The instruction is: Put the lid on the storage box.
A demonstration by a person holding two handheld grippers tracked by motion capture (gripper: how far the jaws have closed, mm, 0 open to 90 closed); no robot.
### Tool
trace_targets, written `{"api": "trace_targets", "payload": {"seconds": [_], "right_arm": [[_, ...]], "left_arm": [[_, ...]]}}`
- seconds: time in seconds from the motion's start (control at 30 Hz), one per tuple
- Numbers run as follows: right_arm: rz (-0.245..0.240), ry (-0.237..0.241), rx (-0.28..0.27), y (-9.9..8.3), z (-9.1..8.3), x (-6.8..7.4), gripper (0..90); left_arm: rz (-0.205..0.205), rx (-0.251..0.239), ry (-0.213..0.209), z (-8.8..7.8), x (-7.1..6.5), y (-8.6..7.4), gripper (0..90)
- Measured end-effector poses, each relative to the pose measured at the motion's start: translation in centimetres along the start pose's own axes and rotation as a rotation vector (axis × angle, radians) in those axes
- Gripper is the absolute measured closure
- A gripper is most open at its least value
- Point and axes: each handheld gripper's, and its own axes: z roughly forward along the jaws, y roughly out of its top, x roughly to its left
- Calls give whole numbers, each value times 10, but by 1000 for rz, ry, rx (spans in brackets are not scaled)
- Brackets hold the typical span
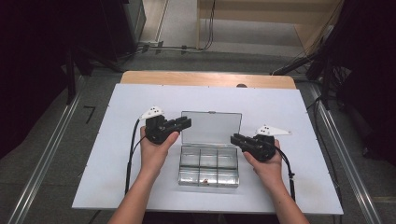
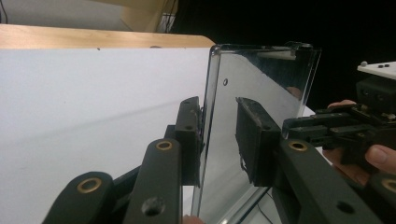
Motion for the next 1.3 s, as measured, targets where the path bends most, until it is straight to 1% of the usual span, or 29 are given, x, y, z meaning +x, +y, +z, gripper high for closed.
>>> {"api": "trace_targets", "payload": {"seconds": [0.13,0.23,0.3,0.37,0.4,0.47,0.6,0.73,0.83,1.07,1.2,1.3], "right_arm": [[-2,5,3,0,0,1,716],[-8,2,20,3,-1,2,703],[-13,1,41,6,-2,4,692],[-14,3,50,9,-4,5,664],[-14,7,44,11,-5,5,650],[-15,17,27,14,-10,6,591],[-2,11,0,22,-20,7,553],[-10,10,-25,27,-29,9,546],[-18,14,-34,30,-34,12,545],[-26,23,-48,34,-39,19,545],[-23,27,-52,38,-43,23,553],[-31,31,-55,39,-45,26,566]], "left_arm": [[2,-10,-13,-5,-3,-3,718],[11,-17,-17,-8,-5,-5,717],[25,-16,-24,-10,-6,-5,712],[37,-17,-30,-11,-9,-6,705],[48,-18,-28,-12,-10,-6,700],[52,-20,-28,-13,-12,-6,694],[59,-21,-32,-15,-15,-8,684],[65,-18,-39,-18,-18,-9,672],[68,-20,-46,-19,-20,-10,664],[82,-8,-65,-24,-23,-12,648],[79,-1,-77,-26,-25,-13,637],[78,4,-82,-27,-25,-13,631]]}}
